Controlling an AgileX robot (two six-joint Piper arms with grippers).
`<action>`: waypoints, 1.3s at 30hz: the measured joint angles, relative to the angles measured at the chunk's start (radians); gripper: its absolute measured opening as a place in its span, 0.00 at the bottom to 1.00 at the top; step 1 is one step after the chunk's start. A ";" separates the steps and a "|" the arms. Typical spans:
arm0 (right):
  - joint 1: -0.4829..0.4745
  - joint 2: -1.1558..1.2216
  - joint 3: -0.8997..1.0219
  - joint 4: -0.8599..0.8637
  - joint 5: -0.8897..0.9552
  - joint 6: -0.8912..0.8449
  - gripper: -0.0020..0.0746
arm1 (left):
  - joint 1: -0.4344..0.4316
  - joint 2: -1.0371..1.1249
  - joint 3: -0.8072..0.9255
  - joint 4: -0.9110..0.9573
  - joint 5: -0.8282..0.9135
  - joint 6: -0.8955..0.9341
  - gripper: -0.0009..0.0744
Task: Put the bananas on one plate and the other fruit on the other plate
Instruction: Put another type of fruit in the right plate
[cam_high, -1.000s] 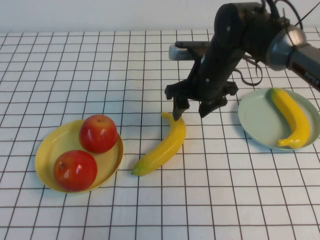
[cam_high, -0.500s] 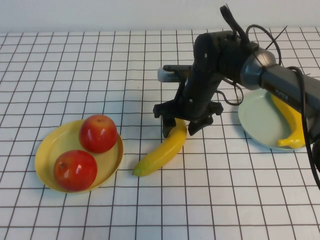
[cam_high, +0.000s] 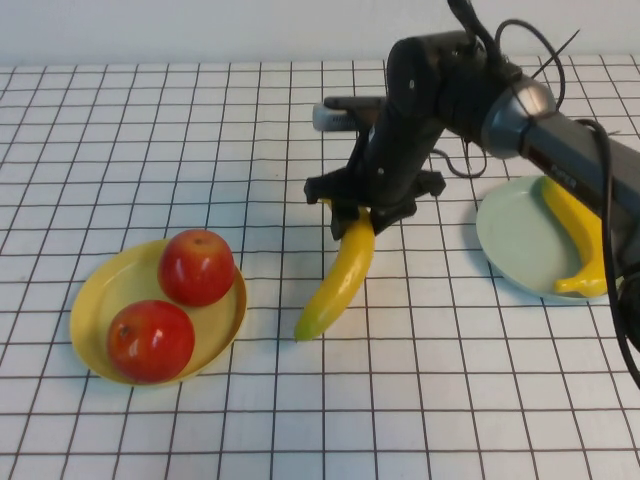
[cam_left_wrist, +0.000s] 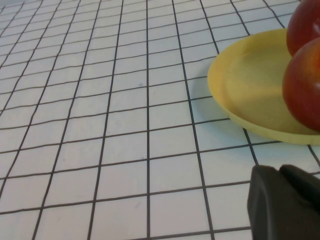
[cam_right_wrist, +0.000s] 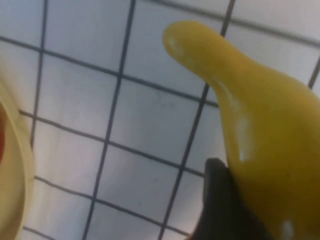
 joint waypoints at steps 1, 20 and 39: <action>-0.002 -0.002 -0.019 -0.008 0.000 -0.012 0.45 | 0.000 0.000 0.000 0.000 0.000 0.000 0.01; -0.299 -0.192 0.182 -0.110 0.011 -0.275 0.45 | 0.000 0.000 0.000 0.000 0.000 0.000 0.01; -0.365 -0.124 0.255 -0.154 0.009 -0.436 0.54 | 0.000 0.000 0.000 0.000 0.000 0.000 0.01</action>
